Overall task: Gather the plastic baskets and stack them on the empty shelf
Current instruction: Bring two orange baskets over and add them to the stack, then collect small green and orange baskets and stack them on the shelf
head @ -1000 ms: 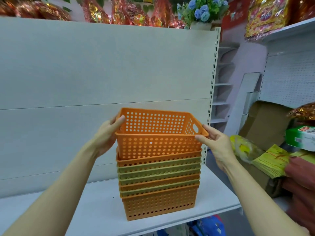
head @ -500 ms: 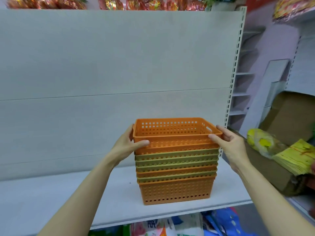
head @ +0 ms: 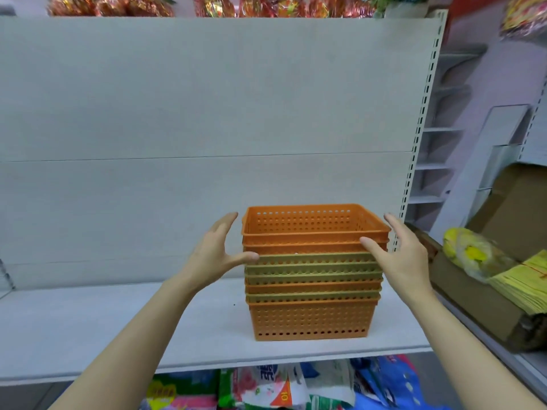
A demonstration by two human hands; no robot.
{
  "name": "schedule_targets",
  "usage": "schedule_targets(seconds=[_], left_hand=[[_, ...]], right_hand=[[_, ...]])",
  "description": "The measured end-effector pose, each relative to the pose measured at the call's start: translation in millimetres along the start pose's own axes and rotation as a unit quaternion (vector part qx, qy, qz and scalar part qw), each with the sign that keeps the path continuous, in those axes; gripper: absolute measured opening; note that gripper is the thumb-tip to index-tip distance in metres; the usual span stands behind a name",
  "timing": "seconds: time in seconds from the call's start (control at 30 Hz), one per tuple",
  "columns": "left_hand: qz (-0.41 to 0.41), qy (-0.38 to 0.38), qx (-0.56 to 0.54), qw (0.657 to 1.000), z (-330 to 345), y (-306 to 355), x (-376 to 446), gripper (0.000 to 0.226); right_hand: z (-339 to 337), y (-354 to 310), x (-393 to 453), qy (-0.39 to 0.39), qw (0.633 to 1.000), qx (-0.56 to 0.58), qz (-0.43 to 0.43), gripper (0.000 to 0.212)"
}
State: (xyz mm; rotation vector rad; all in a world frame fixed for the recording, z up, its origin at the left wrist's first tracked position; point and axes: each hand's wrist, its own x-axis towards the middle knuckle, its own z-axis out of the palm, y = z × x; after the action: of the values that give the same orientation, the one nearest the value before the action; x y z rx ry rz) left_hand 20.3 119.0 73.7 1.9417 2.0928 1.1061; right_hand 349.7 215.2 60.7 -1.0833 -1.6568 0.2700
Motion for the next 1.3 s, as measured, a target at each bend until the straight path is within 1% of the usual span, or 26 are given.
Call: schedule_targets(seconds=[0.07,0.13,0.27,0.33,0.47,0.57,0.7,0.83,0.93,1.07,1.2,1.3], left_hand=[[0.033,0.026,0.059,0.997,-8.1,-7.4,-14.2,0.104],[0.051,0.052,0.11,0.991,-18.5,-15.1,-33.1,0.094],[0.088,0.092,0.198,0.972,-42.7,-35.2,-84.0,0.073],[0.087,0.1,0.224,0.966,-55.3,-51.1,-113.2,0.066],[0.052,0.11,0.263,0.957,-85.0,-91.6,-175.8,0.063],[0.025,0.099,0.28,0.955,-112.3,-120.7,-225.8,0.065],[-0.034,0.105,0.279,0.954,-149.8,-158.2,-287.7,0.051],[-0.084,0.099,0.281,0.951,-186.7,-193.9,-343.6,0.052],[-0.114,0.099,0.297,0.943,-209.5,-223.9,-384.8,0.051],[-0.156,0.09,0.299,0.937,-234.4,-257.3,-434.0,0.048],[-0.21,0.087,0.299,0.927,-255.2,-287.9,-469.3,0.045],[-0.246,0.083,0.297,0.919,-263.2,-313.2,-490.4,0.044]], right_hand=[[4.6,-11.1,-12.8,0.014,0.995,-0.059,-0.077,0.064],[13.2,-23.0,-28.9,0.003,0.989,-0.084,-0.125,0.063],[38.3,-58.7,-70.7,-0.041,0.978,-0.085,-0.187,0.058],[54.9,-78.8,-94.6,-0.061,0.974,-0.067,-0.207,0.054],[100.6,-124.0,-150.1,-0.085,0.965,-0.031,-0.247,0.045],[138.2,-161.7,-194.6,-0.094,0.963,0.001,-0.253,0.042],[180.1,-215.7,-249.6,-0.134,0.956,0.033,-0.26,0.039],[215.1,-261.4,-301.7,-0.183,0.943,0.058,-0.272,0.037],[244.1,-293.6,-342.8,-0.195,0.938,0.078,-0.276,0.033],[286.4,-327.9,-392.2,-0.219,0.928,0.098,-0.284,0.034],[327.9,-351.7,-430.1,-0.265,0.913,0.097,-0.293,0.035],[356.4,-366.8,-454.7,-0.312,0.895,0.105,-0.303,0.033]])
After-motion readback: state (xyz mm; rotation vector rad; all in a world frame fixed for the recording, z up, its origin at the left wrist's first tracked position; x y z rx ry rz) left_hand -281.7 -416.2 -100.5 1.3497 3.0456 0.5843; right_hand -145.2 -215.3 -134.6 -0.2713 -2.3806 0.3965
